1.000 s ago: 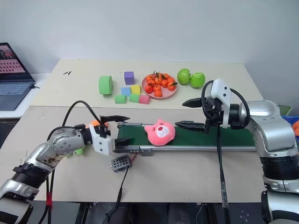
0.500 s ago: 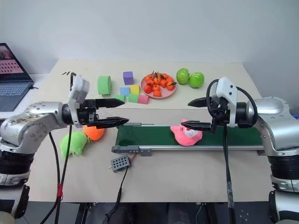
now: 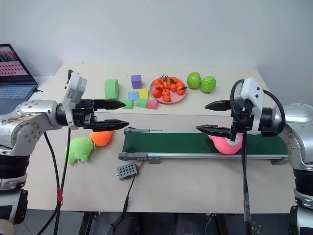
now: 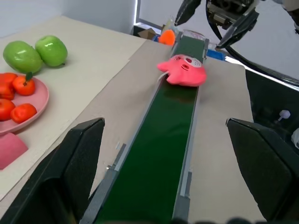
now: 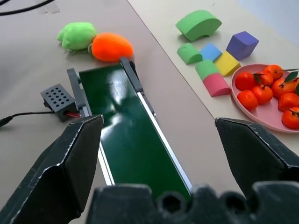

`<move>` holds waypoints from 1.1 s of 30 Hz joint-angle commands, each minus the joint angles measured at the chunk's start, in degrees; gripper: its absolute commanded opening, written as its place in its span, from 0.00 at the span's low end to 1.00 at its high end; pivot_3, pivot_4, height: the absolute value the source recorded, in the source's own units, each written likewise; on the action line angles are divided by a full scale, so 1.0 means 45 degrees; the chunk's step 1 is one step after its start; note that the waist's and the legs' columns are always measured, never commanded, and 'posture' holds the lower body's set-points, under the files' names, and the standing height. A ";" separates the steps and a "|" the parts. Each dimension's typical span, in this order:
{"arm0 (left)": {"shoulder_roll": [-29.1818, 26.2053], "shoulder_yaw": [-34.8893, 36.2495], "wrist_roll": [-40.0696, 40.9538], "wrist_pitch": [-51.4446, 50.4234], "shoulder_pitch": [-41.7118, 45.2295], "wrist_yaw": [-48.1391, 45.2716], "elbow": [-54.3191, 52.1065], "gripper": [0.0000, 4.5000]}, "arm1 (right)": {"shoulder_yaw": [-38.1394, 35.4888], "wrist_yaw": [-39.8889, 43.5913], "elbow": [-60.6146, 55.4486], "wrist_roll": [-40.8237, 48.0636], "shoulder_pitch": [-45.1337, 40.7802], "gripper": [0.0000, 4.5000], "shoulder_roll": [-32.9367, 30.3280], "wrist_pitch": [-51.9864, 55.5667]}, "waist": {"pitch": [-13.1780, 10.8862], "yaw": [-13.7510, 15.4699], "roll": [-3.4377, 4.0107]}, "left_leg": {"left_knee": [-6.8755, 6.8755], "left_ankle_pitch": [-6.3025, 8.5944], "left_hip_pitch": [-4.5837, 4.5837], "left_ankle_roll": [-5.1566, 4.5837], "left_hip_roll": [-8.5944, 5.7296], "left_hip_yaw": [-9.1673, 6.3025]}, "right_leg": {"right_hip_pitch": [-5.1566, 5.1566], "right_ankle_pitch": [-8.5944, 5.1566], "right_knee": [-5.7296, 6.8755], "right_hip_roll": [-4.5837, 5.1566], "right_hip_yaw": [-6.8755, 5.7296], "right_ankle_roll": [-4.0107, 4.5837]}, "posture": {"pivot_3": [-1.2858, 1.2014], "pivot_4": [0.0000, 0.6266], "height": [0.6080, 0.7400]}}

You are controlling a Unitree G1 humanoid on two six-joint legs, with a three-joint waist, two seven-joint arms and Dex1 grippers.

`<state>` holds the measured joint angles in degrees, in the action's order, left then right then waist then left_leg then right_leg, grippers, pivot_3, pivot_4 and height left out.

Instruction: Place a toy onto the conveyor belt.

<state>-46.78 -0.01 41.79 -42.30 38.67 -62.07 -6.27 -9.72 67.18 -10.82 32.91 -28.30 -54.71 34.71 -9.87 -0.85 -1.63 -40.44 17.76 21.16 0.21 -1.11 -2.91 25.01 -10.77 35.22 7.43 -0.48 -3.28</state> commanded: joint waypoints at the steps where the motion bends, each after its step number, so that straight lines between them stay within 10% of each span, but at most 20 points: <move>1: 0.0129 0.0419 -0.0150 0.0217 0.0447 0.0099 -0.0130 0.99 | -0.0639 -0.0250 -0.0483 0.0434 -0.0127 1.00 -0.0162 0.0151 | 0.0000 -0.0023 0.0000 | 0.0000 0.0000 -0.0001 0.0000 0.0000 0.0001 | 0.0000 0.0000 0.0000 0.0000 0.0002 0.0000 | 0.52 0.24 0.99; 33: 0.0486 0.0772 -0.0297 -0.0903 0.1490 0.0528 0.0376 0.99 | -0.0261 -0.0809 -0.0326 0.0675 -0.0796 1.00 0.0307 0.0114 | 0.0000 -0.0009 -0.0001 | -0.0006 0.0000 0.0000 0.0000 -0.0001 0.0000 | -0.0001 0.0000 0.0003 0.0000 0.0003 0.0000 | 0.52 0.24 0.99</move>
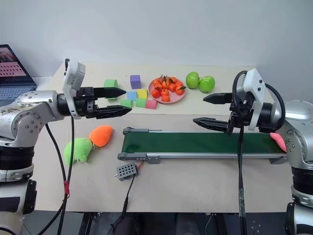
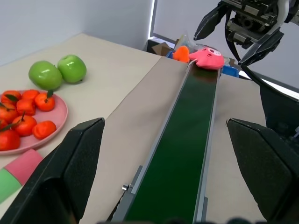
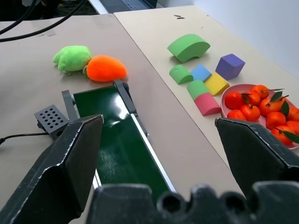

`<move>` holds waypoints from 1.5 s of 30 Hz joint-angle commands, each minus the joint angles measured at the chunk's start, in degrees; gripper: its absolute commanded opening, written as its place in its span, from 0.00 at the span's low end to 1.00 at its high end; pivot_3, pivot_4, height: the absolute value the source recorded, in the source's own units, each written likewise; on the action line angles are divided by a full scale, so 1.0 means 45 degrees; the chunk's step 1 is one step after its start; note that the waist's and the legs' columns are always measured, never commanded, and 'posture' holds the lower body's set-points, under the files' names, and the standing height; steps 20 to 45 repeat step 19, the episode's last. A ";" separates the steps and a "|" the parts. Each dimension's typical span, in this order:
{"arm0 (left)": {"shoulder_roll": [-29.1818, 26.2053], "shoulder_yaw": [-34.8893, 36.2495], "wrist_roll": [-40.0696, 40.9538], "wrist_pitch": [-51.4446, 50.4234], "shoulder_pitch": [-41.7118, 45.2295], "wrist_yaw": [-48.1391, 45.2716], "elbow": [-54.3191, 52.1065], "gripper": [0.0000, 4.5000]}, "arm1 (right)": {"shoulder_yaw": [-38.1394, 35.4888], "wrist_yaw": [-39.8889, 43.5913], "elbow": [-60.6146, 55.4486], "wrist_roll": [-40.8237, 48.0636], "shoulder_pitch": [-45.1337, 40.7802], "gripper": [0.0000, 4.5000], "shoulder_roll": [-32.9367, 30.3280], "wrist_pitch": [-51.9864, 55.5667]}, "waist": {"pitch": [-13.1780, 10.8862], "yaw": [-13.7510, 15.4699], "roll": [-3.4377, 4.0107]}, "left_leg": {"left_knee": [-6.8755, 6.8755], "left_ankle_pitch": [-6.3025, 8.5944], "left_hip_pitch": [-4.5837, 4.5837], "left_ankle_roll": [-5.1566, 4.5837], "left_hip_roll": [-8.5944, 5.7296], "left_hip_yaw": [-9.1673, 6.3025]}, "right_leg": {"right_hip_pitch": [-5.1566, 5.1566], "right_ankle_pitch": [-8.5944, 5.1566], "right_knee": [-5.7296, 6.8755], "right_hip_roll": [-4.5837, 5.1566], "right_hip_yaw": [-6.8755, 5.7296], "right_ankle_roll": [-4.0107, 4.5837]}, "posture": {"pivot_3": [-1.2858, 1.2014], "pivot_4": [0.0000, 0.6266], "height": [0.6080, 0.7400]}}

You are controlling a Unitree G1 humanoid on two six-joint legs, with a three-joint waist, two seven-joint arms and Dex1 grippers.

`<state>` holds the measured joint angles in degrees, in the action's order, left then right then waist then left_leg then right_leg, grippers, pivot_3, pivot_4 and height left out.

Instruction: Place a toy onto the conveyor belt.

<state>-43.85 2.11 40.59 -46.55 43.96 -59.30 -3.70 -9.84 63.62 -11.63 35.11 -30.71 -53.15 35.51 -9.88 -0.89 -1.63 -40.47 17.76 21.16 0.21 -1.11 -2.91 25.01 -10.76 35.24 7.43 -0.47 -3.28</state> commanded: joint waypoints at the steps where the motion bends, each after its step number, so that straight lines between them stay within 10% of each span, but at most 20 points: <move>1: -0.0151 0.0299 -0.0035 0.0045 0.0309 -0.0085 -0.0202 0.99 | -0.0223 -0.0017 -0.0129 0.0162 -0.0255 1.00 -0.0043 -0.0083 | 0.0000 0.0001 0.0000 | 0.0000 0.0000 0.0000 0.0000 0.0000 0.0000 | 0.0000 0.0000 0.0000 0.0000 0.0000 0.0000 | 0.52 0.24 0.99; 45: -0.0223 0.0281 0.0079 -0.0286 0.0449 -0.0127 -0.0096 0.99 | -0.0113 -0.0012 -0.0064 0.0100 -0.0288 1.00 -0.0005 -0.0152 | 0.0000 0.0002 0.0000 | 0.0000 0.0000 0.0000 0.0001 0.0000 0.0000 | 0.0000 0.0000 0.0000 0.0000 0.0000 0.0000 | 0.52 0.24 0.99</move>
